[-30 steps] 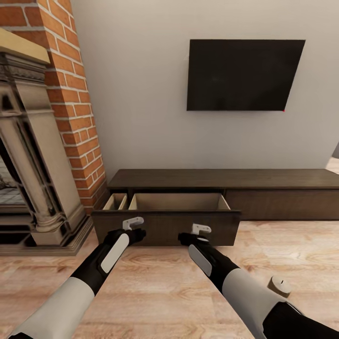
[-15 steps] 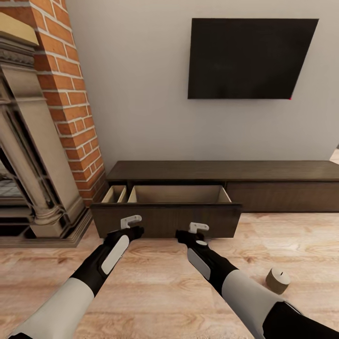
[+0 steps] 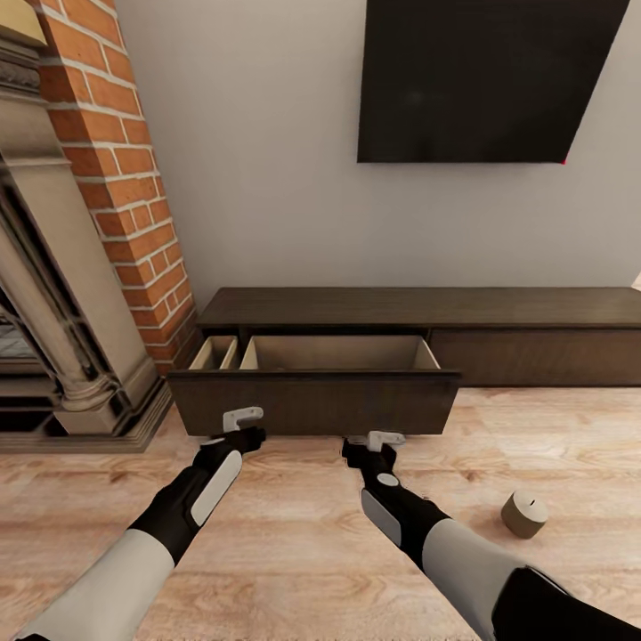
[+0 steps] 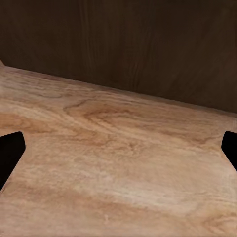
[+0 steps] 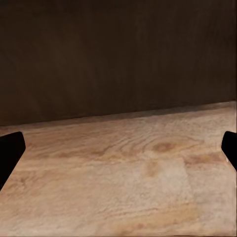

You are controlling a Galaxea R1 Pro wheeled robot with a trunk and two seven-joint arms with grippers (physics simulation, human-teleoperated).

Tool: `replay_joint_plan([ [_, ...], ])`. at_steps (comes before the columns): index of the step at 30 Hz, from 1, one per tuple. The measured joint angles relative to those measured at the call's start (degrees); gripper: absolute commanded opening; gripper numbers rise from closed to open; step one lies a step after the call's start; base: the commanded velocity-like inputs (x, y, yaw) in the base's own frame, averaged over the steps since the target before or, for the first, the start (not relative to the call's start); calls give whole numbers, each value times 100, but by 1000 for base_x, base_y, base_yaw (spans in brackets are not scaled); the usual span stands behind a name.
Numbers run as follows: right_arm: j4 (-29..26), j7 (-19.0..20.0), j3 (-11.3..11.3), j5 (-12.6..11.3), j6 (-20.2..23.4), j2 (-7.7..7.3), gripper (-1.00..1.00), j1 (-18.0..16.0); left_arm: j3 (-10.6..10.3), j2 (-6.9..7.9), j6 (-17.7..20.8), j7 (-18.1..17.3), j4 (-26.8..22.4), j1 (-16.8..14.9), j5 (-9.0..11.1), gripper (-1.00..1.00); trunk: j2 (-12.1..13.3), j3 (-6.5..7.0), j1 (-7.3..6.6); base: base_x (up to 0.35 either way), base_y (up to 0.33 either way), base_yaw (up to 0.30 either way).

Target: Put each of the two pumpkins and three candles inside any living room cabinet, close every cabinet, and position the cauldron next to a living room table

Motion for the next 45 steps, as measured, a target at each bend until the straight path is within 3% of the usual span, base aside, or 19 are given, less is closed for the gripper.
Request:
replay_joint_plan([
  [5,195,-1,-29,-11,-137,1,100,-1,-68,1,-551,-10,78,1,-169,100,-7,-111,13,0,0,0],
  [14,214,-1,-32,-11,-171,1,100,-1,-320,0,-664,-7,94,0,-201,100,-19,-310,36,0,0,0],
  [20,214,-1,-58,-10,-210,1,100,-1,-536,-1,-668,-12,91,0,-203,100,-20,-311,36,0,0,0],
  [23,217,0,-56,-40,-590,1,100,-1,-642,1,-723,-11,62,3,-206,100,-20,-311,35,0,0,0],
  [28,220,2,-36,-49,-996,1,100,-1,-926,30,-1472,-9,71,24,-208,100,-19,-311,35,0,0,0],
  [32,215,4,-35,-36,-1218,-3,100,-1,-1177,133,-1719,-7,27,34,-206,100,-19,-311,35,0,0,0],
  [37,209,7,-40,-63,-1592,-3,100,-1,-1251,188,-1921,-13,-29,40,-204,100,-20,-311,35,0,0,0],
  [45,197,8,-13,-13,-1652,-7,100,-1,-1300,204,-2141,-13,-186,171,-207,100,-20,-311,34,38,0,0],
])
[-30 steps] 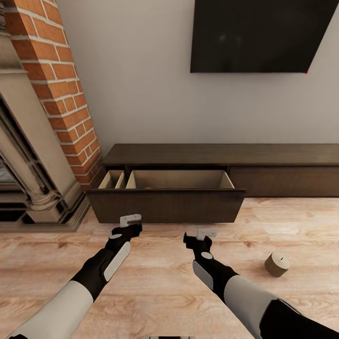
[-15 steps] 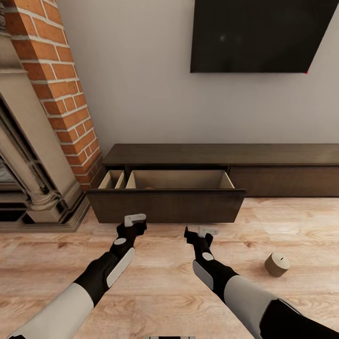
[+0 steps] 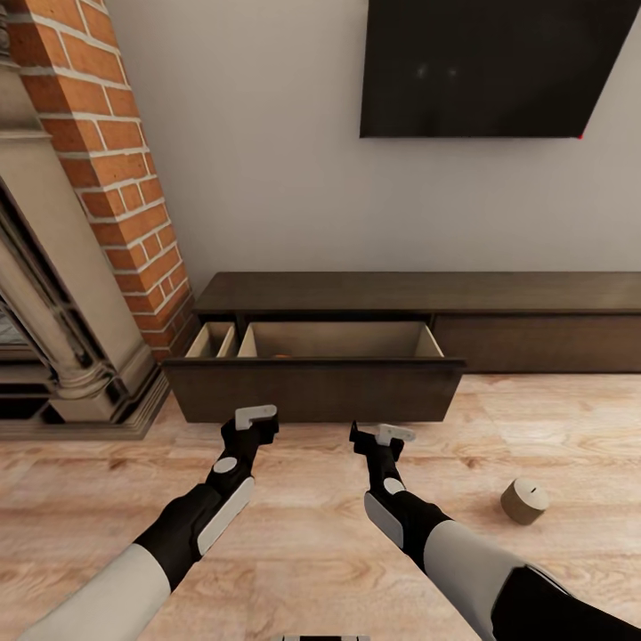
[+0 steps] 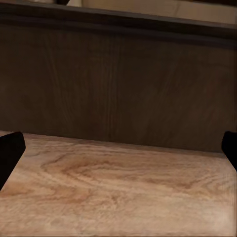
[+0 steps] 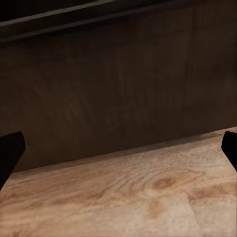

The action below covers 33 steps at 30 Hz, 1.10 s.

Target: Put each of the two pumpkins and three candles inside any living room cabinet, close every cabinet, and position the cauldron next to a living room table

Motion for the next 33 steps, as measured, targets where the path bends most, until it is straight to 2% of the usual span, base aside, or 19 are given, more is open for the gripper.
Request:
replay_joint_plan([
  [17,9,0,-9,-70,22,1,100,0,1,0,1,3,-24,23,-10,100,0,0,-2,280,0,0],
  [33,17,0,-21,-73,33,1,100,0,15,0,6,3,-24,23,-9,100,-1,-22,4,26,0,0],
])
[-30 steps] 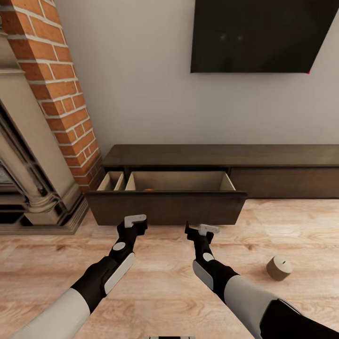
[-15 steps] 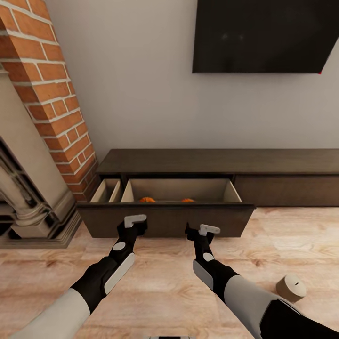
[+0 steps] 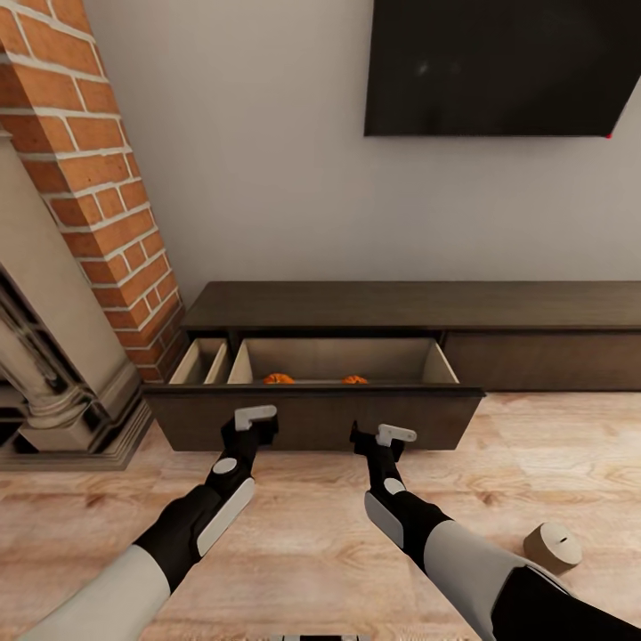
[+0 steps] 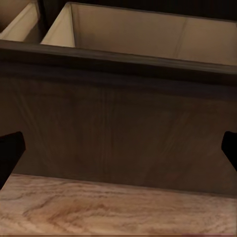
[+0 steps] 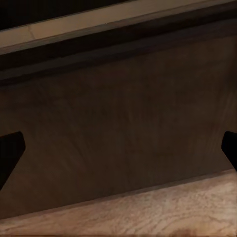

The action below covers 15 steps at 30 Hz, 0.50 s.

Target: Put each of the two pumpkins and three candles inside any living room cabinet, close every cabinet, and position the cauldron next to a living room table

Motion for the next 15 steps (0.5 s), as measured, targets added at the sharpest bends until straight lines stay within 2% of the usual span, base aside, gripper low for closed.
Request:
replay_joint_plan([
  [15,0,0,-7,0,0,-1,100,0,57,0,-1,9,0,0,1,100,-20,-333,39,0,0,0],
])
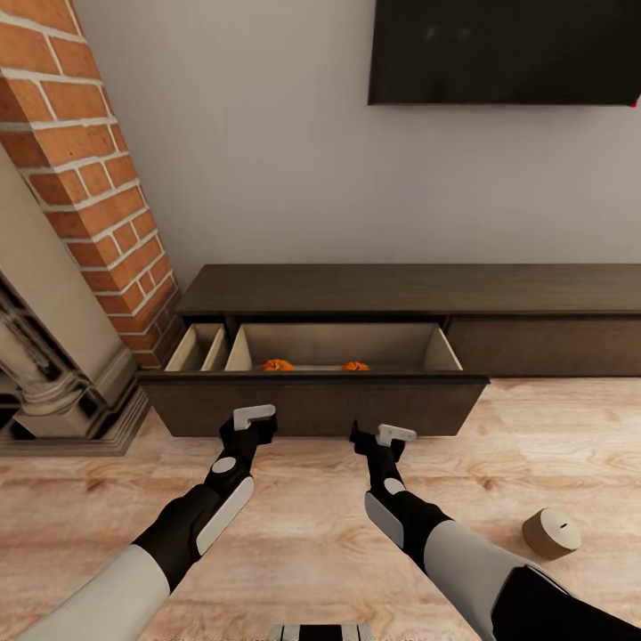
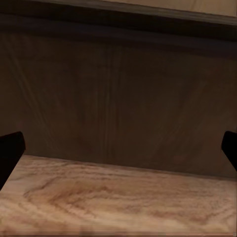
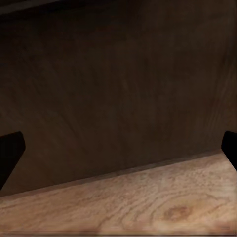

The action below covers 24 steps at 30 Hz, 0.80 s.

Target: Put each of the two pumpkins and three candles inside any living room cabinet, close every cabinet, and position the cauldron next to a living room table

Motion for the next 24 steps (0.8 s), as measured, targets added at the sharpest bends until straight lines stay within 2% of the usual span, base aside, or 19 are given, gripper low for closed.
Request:
replay_joint_plan([
  [8,0,0,-1,0,0,0,100,0,8,0,1,-6,0,0,0,100,-11,-177,21,0,0,0],
  [16,0,0,0,2,0,0,100,0,16,0,-6,0,0,0,2,100,-11,-178,20,6,0,0],
  [24,0,0,0,1,0,0,100,0,26,0,1,0,0,0,6,100,-11,-178,19,153,0,0],
])
